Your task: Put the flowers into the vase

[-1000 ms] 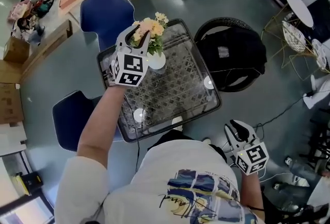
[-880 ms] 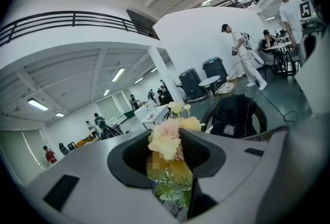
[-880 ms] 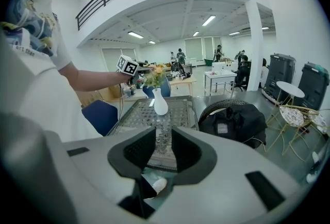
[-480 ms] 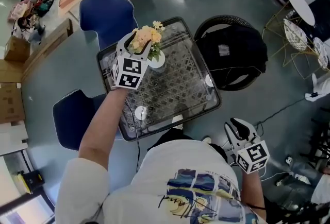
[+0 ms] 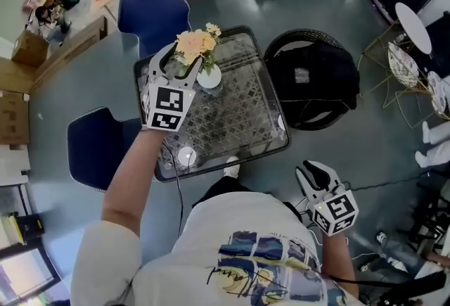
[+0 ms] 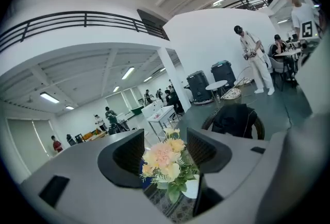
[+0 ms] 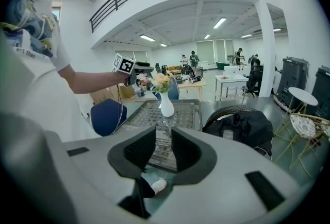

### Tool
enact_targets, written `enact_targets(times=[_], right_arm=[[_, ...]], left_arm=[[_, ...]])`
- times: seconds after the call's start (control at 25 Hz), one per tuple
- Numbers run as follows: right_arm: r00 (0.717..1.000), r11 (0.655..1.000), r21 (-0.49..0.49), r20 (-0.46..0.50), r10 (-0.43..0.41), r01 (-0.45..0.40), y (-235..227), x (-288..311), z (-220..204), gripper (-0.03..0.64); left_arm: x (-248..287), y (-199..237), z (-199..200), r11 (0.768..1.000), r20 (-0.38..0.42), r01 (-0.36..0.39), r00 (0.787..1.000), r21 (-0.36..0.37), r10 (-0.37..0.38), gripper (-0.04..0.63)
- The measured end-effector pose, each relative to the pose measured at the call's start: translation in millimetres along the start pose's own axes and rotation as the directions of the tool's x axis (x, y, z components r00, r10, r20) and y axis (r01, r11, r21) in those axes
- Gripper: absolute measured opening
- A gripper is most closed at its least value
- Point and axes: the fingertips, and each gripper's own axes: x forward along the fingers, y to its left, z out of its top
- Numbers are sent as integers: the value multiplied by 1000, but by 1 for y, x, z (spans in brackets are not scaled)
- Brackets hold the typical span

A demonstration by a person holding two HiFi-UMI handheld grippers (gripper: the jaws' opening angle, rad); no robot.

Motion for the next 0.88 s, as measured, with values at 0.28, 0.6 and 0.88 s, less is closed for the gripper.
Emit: enact_targets(times=[0.28, 0.6, 0.88], right_arm=[[990, 983, -129, 39, 136, -130, -9, -31, -14, 89], [940, 916, -228, 15, 342, -330, 35, -75, -49, 89], [863, 831, -258, -28, 504, -494, 88, -110, -81, 87]], left_arm=[[-110, -40, 28, 971, 18, -137, 990, -197, 143, 244], [-260, -181, 1, 836, -69, -55, 997, -546, 21, 192], [-340, -317, -4, 721, -122, 28, 980, -693, -155, 9]])
